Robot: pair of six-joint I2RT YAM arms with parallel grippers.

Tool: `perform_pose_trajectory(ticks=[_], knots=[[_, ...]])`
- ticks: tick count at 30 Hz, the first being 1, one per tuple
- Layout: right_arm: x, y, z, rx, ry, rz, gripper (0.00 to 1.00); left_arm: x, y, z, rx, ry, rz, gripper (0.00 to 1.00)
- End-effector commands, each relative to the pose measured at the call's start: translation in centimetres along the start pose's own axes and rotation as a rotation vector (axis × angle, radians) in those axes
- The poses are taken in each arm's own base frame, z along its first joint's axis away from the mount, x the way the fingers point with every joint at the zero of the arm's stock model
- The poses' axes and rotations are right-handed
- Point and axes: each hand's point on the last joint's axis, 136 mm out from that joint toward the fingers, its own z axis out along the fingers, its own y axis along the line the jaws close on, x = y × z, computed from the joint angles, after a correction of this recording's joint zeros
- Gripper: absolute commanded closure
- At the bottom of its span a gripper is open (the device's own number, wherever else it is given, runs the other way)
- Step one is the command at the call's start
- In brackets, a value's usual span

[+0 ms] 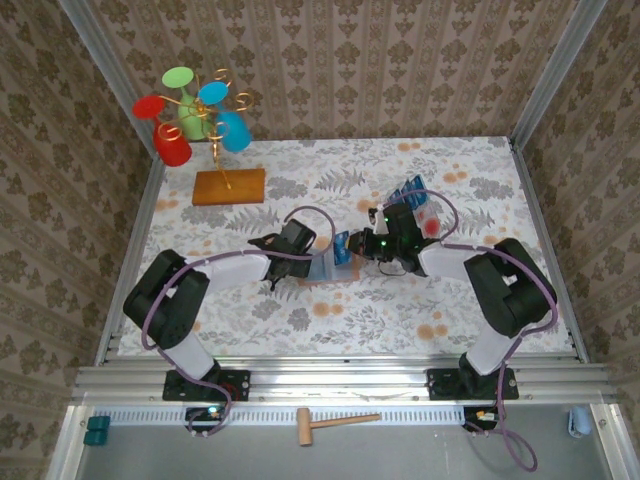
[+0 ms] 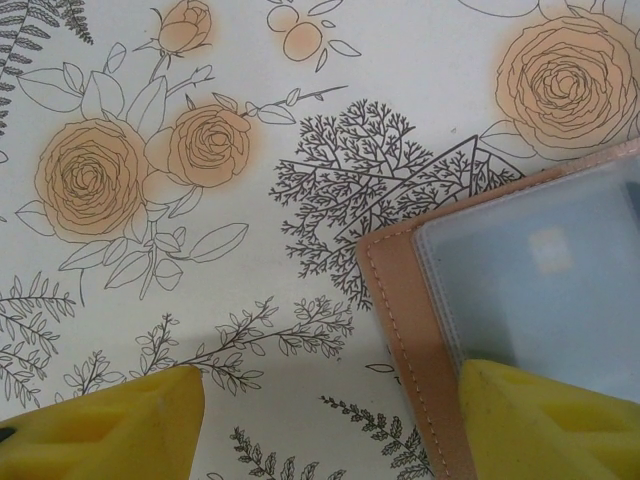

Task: Put the credit cards into the card holder

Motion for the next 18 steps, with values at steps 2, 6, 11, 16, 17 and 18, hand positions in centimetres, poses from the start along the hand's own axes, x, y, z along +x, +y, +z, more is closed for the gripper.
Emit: perform_pose_trajectory(ticks=[2,6,11,16,17,18], knots=[[0.6,0.1,0.7,-0.036,0.004,0.008,1.00,0.1,0.1,0.0,-0.023,0.004,0.007,0.31],[1.0,-0.3,1.2,-0.050,0.004,0.017,1.00,0.4,0.1,0.2,-0.023,0.011,0.007,0.31],[1.3,-0.4,1.6,-0.071,-0.005,0.011,1.00,0.9,0.0,0.3,-0.022,0.019,0.007,0.31],[1.8,-0.2,2.0,-0.095,-0.010,0.001,1.00,1.4,0.1,0.5,-0.027,0.032,0.010,0.31],[1.9,-0.2,2.0,-0.097,-0.010,0.001,1.00,1.5,0.1,0.5,-0.029,0.033,0.011,0.31],[2.0,-0.2,2.1,-0.102,-0.012,0.000,1.00,1.6,0.2,0.5,-0.030,0.034,0.009,0.31]])
